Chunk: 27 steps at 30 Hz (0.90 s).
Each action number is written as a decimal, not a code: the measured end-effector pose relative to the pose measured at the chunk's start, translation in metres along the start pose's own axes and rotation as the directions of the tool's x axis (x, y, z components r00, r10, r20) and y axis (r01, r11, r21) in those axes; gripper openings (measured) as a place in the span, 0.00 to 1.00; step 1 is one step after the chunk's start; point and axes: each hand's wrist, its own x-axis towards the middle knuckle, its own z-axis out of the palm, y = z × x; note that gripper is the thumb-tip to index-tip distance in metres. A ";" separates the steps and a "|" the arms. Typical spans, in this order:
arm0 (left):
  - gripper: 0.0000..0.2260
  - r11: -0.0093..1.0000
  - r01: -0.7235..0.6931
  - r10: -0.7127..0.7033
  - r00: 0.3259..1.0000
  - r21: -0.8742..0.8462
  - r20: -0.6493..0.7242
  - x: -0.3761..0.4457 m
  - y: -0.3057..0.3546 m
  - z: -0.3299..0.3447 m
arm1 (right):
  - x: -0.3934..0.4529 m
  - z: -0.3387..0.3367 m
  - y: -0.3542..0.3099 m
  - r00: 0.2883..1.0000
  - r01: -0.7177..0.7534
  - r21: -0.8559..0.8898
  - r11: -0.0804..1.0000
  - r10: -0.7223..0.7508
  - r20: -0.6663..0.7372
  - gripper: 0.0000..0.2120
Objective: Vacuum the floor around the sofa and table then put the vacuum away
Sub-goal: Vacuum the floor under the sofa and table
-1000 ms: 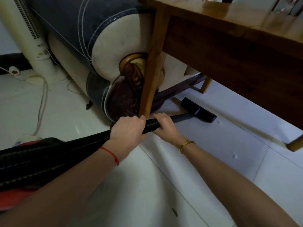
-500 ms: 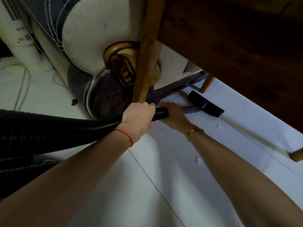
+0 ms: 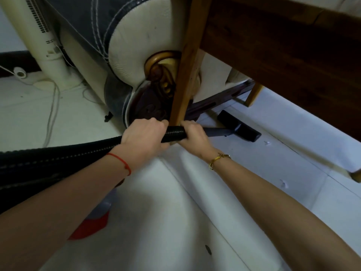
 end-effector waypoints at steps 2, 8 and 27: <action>0.14 0.999 -0.008 0.008 1.000 0.033 -0.008 -0.020 -0.006 -0.006 | -0.009 0.003 -0.020 1.000 0.006 0.012 1.000 -0.006 -0.019 0.10; 0.15 0.996 -0.005 0.009 0.999 0.089 -0.045 -0.079 -0.026 -0.024 | -0.037 0.012 -0.081 0.998 0.032 0.036 0.999 -0.030 -0.051 0.11; 0.15 0.992 -0.114 0.119 0.989 0.050 -0.090 -0.114 -0.013 -0.028 | -0.082 0.006 -0.086 0.997 -0.012 0.017 1.000 0.013 -0.080 0.10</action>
